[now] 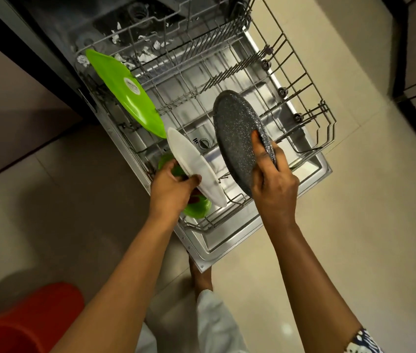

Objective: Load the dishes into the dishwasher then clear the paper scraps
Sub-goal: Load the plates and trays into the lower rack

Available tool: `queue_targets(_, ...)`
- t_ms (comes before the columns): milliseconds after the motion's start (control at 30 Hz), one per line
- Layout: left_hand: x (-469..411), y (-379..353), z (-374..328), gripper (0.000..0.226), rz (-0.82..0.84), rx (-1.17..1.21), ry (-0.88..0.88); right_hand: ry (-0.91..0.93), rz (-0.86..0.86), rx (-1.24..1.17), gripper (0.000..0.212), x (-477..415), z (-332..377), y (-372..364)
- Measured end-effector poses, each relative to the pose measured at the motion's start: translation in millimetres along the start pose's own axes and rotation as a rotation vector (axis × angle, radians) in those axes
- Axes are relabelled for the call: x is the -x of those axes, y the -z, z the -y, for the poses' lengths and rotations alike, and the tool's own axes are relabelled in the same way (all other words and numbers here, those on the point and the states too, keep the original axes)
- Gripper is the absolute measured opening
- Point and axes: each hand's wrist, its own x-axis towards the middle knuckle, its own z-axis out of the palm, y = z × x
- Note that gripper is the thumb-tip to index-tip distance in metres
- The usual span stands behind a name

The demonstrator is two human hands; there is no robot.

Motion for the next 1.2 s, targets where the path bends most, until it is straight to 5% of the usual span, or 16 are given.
queue_targets(333, 8.7, -2.3, 14.1, 0.027, -0.025, 0.108, -0.052, 0.162, 0.239, 0.127, 0.091, -3.0, -14.0, -45.4)
queue_targets(533, 4.7, 0.0, 13.1, 0.052, -0.042, 0.154, -0.072, -0.09, 0.348, -0.013, 0.071, -12.8, -22.2, -51.1)
queue_targets(800, 10.7, -5.0, 7.9, 0.058, -0.005, 0.202, -0.024, -0.012, 0.383, -0.088, 0.067, -18.1, -19.2, -46.7)
queue_targets(1200, 20.5, -4.9, 14.8, 0.023, 0.012, 0.151, -0.016, -0.277, 0.352, -0.315, 0.05, -2.8, -18.5, -48.2)
